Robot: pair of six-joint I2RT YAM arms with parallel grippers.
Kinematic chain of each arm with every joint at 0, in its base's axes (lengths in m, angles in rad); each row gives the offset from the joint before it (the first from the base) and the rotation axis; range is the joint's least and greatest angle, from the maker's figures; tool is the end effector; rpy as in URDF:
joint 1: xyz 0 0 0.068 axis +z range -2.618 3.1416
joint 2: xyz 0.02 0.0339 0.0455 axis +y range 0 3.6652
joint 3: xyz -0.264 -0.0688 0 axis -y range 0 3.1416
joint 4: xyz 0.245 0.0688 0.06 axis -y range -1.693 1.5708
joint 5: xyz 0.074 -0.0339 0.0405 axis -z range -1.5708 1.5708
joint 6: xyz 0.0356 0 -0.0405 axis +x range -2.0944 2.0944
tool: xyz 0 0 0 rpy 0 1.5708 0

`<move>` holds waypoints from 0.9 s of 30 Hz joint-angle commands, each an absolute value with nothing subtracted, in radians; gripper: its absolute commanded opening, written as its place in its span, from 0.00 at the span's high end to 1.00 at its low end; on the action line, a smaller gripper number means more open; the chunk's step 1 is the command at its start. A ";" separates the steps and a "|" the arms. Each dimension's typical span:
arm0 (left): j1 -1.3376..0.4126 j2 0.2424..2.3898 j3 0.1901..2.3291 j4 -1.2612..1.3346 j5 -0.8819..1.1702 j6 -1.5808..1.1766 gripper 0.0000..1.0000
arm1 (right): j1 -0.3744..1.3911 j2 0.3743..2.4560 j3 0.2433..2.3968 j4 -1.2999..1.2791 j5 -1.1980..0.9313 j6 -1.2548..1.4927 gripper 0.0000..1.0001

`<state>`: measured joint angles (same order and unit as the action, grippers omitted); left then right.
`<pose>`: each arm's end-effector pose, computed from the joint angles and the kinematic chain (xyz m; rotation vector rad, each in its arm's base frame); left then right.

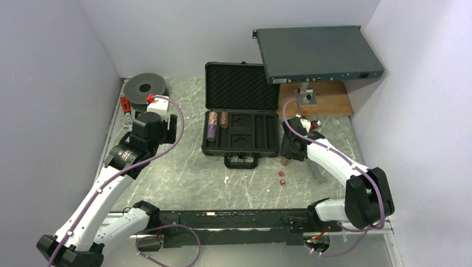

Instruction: Pack up texas hold em set

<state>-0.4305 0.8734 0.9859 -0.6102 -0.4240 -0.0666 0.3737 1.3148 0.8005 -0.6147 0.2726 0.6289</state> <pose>0.1703 -0.0621 0.3522 0.1105 2.0202 0.1251 0.2291 0.0795 0.2027 0.4144 2.5947 -0.0325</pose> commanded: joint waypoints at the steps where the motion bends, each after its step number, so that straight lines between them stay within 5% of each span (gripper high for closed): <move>1: -0.425 0.866 0.988 -0.586 -0.435 -0.058 0.20 | 0.366 1.315 0.791 -0.579 0.262 0.614 0.51; 15: -0.425 0.849 0.986 -0.577 -0.415 -0.049 0.20 | 0.369 1.242 0.845 -0.617 0.219 0.561 0.99; 27: -0.425 0.827 0.982 -0.567 -0.364 -0.042 0.21 | 0.476 1.174 0.981 -0.726 0.310 0.535 1.00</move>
<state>-0.4305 0.8501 0.9855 -0.6060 -0.4019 -0.0624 0.4244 1.2209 0.8890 -0.7120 0.2516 0.5568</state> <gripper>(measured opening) 0.797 0.464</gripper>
